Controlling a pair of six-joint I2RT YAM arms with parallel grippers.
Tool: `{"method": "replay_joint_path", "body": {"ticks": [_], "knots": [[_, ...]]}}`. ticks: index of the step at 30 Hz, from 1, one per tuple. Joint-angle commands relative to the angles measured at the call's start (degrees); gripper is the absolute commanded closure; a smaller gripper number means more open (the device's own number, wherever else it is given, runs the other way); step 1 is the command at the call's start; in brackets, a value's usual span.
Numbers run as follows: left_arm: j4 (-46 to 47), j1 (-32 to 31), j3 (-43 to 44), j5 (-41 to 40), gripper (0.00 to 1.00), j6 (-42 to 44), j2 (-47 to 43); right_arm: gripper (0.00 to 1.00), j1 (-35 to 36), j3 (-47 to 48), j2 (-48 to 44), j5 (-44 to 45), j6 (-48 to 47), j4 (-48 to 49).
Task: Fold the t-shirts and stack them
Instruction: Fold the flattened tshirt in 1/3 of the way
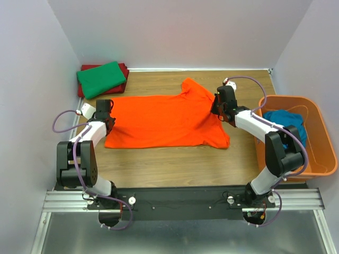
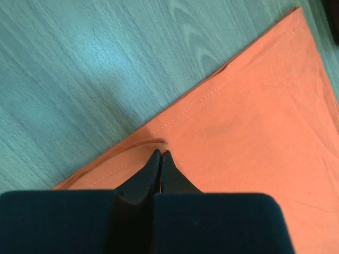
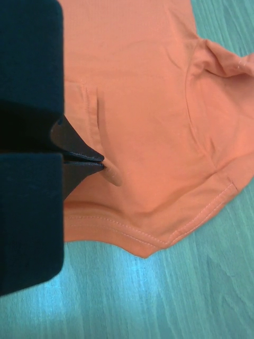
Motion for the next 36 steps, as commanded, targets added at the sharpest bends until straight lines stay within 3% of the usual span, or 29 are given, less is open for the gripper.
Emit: {"method": "replay_joint_path", "body": {"ticks": [1, 27, 36], "knots": [[0.45, 0.68, -0.44, -1.42, 1.00, 0.74, -1.14, 0.98, -0.48, -0.77, -0.63, 2.04, 0.61, 1.69], [1.24, 1.74, -0.18, -0.81, 1.00, 1.53, -0.79, 0.98, -1.09, -2.18, 0.34, 2.74, 0.79, 5.20], [2.29, 2.09, 0.35, -0.55, 1.00, 1.35, 1.05, 0.94, -1.27, 0.19, 4.72, -0.15, 0.26, 5.12]]}}
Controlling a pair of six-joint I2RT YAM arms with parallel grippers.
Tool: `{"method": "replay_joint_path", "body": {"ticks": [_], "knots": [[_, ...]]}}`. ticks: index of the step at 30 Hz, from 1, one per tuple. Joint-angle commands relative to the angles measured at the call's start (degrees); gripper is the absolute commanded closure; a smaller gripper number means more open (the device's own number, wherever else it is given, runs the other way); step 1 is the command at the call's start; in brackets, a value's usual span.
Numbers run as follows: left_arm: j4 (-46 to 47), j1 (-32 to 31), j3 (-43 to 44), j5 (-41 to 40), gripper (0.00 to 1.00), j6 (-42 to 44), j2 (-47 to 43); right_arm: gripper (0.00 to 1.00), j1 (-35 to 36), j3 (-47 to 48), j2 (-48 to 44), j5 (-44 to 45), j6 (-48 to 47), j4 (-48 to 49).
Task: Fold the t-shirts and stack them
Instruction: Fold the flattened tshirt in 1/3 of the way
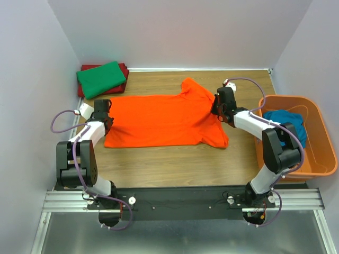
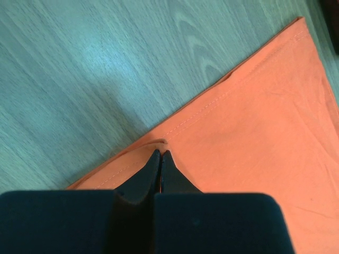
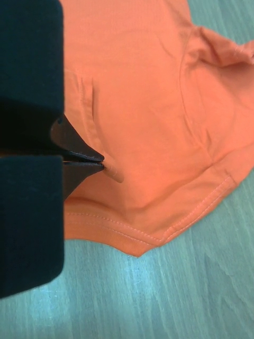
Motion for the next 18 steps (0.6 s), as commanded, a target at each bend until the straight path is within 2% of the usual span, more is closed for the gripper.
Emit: {"method": "replay_joint_path", "body": {"ticks": [1, 3, 5, 6, 7, 8, 9, 10, 11, 12, 18], "knots": [[1.68, 0.71, 0.44, -0.50, 1.00, 0.30, 1.23, 0.93, -0.50, 1.49, 3.29, -0.57, -0.05, 1.18], [1.86, 0.80, 0.79, -0.59, 1.00, 0.30, 1.85, 0.91, -0.41, 2.80, 4.95, -1.10, -0.22, 1.18], [2.64, 0.97, 0.96, 0.11, 1.00, 0.74, 2.29, 0.80, -0.50, 4.02, 5.92, -2.07, -0.75, 1.09], [2.82, 0.98, 1.05, 0.20, 0.92, 0.83, 2.20, 0.73, -0.41, 4.38, 6.97, -2.25, -0.93, 1.18], [2.82, 1.06, 0.88, 0.46, 0.86, 0.83, 2.20, 0.56, -0.41, 4.65, 7.24, -2.77, -1.45, 1.01], [2.82, 1.15, 0.79, 0.47, 0.79, 0.92, 1.85, 0.46, -0.41, 4.82, 7.24, -2.95, -1.54, 0.66], [2.82, 1.24, 0.70, 0.55, 0.67, 1.00, 0.72, 0.38, -0.41, 4.83, 6.98, -2.95, -1.46, 0.05], [2.82, 1.24, 0.09, 0.64, 0.64, 1.35, -0.16, 0.23, -0.50, 4.56, 5.94, -3.04, -1.11, -0.22], [2.74, 1.33, -0.26, 0.56, 0.58, 1.62, -1.13, 0.18, -0.50, 4.39, 4.97, -2.87, -0.84, -0.66], [2.65, 1.33, -0.61, 0.47, 0.56, 1.62, -3.23, 0.15, -0.41, 4.30, 4.18, -2.34, -0.49, -2.84], [-1.30, 1.50, -4.92, -0.59, 0.52, 1.53, -10.88, 0.14, -0.50, 2.20, -4.43, -2.95, 4.25, -10.41]]}}
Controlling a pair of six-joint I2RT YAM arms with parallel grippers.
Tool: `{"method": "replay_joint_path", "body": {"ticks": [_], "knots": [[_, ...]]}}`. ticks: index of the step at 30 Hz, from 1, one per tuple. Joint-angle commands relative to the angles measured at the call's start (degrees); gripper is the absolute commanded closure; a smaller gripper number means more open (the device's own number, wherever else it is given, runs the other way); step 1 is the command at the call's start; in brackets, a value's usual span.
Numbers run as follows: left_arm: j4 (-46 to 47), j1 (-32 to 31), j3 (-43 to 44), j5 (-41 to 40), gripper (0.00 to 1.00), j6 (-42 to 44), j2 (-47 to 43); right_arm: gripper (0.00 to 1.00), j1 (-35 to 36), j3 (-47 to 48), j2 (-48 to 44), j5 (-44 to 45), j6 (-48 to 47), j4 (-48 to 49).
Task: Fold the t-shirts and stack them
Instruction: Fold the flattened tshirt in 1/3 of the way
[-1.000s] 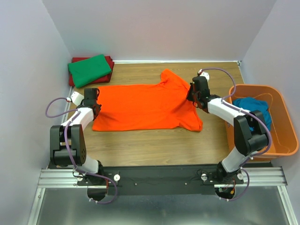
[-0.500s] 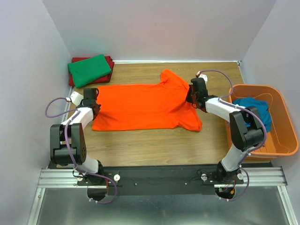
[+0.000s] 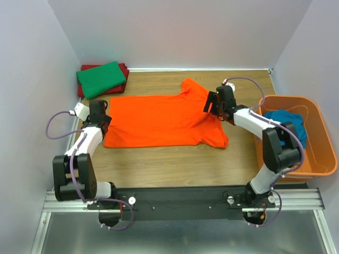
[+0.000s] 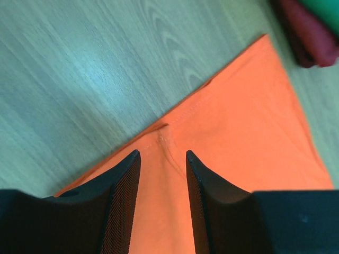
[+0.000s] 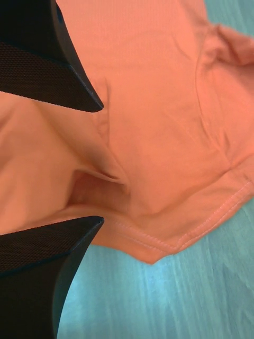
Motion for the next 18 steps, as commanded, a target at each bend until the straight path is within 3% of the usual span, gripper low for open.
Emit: {"method": "replay_joint_path", "body": {"ticks": [1, 10, 18], "knots": [[-2.99, 0.45, -3.70, -1.22, 0.52, -0.15, -6.88, 0.14, -0.48, -2.81, -8.02, -0.94, 5.08, -6.74], [-1.41, 0.45, -18.81, -1.14, 0.52, -3.05, -20.43, 0.22, -0.48, -21.44, -28.05, -7.00, 15.02, -9.04], [0.17, 0.45, -21.73, -0.17, 0.52, -2.97, -23.17, 0.32, -0.39, -30.77, -35.98, -5.25, 18.63, -10.97]]}}
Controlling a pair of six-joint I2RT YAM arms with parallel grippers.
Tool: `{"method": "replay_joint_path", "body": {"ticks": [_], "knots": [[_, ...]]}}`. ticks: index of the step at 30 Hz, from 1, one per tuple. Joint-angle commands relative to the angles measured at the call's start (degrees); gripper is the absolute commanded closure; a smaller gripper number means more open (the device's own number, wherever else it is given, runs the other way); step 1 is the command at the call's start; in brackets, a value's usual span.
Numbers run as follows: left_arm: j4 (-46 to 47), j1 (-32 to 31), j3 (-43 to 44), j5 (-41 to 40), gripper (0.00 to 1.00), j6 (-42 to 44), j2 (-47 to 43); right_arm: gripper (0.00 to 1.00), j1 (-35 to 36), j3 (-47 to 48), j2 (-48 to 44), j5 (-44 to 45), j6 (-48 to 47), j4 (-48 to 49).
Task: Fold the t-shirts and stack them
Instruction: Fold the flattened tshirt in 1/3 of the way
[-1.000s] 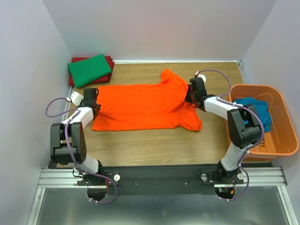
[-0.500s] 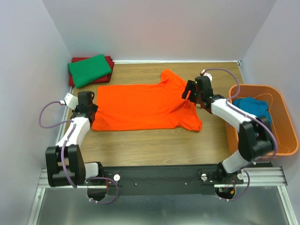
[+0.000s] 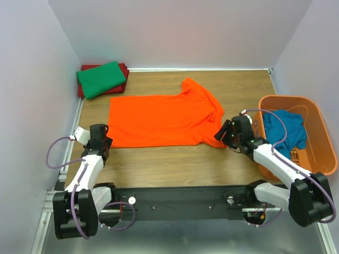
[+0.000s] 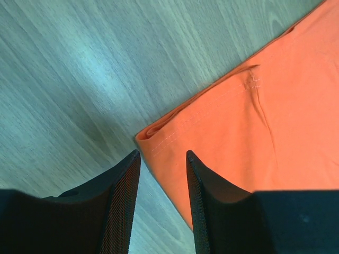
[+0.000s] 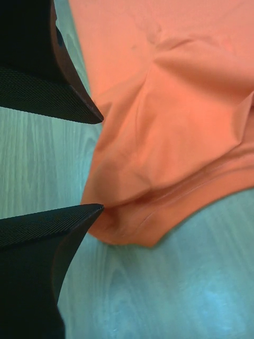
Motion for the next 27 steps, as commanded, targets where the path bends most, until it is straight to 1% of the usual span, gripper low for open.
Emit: {"method": "replay_joint_path", "body": {"ticks": [1, 2, 4, 5, 7, 8, 10, 16, 18, 19, 20, 27], "knots": [[2.01, 0.37, -0.24, -0.19, 0.52, -0.21, -0.39, 0.32, -0.48, -2.03, -2.19, 1.30, 3.07, -2.49], [2.27, 0.37, 0.02, -0.10, 0.52, -0.21, -0.04, 0.35, -0.39, -2.04, -2.28, 3.14, 2.90, -2.58], [2.71, 0.37, 0.29, 0.16, 0.52, 0.05, 1.36, 0.36, -0.48, -1.95, -1.67, 4.56, 2.55, -2.59], [3.06, 0.37, 0.46, 0.34, 0.52, 0.14, 1.80, 0.40, -0.39, -1.34, -1.23, 5.52, 2.20, -2.59], [3.33, 0.37, 0.64, 0.69, 0.52, 0.23, 3.30, 0.44, -0.48, -0.37, 1.05, 5.79, 1.58, -2.50], [3.41, 0.37, 0.81, 0.69, 0.52, 0.32, 3.74, 0.44, -0.48, 0.42, 1.93, 5.79, 1.32, -2.58], [3.42, 0.37, 0.90, 0.69, 0.52, 0.32, 4.35, 0.50, -0.48, 0.86, 3.51, 6.14, 0.61, -2.67], [3.59, 0.37, 0.47, 0.52, 0.52, -0.30, 4.36, 0.51, -0.48, 0.95, 4.92, 6.24, 0.08, -2.59], [3.68, 0.37, 0.46, 0.60, 0.52, -0.56, 4.62, 0.58, -0.39, 1.74, 5.88, 6.06, -0.09, -2.58], [3.77, 0.37, 0.46, 0.60, 0.52, -0.65, 5.23, 0.68, -0.39, 2.09, 6.67, 6.15, -0.79, -2.59], [3.68, 0.37, 0.46, 0.69, 0.52, -0.82, 5.50, 0.71, -0.39, 2.62, 7.03, 6.32, -1.14, -2.59], [4.73, 0.37, 1.17, 0.16, 0.53, -2.23, 9.18, 0.72, -0.48, 7.10, 9.14, 8.08, -5.98, -3.11]]}}
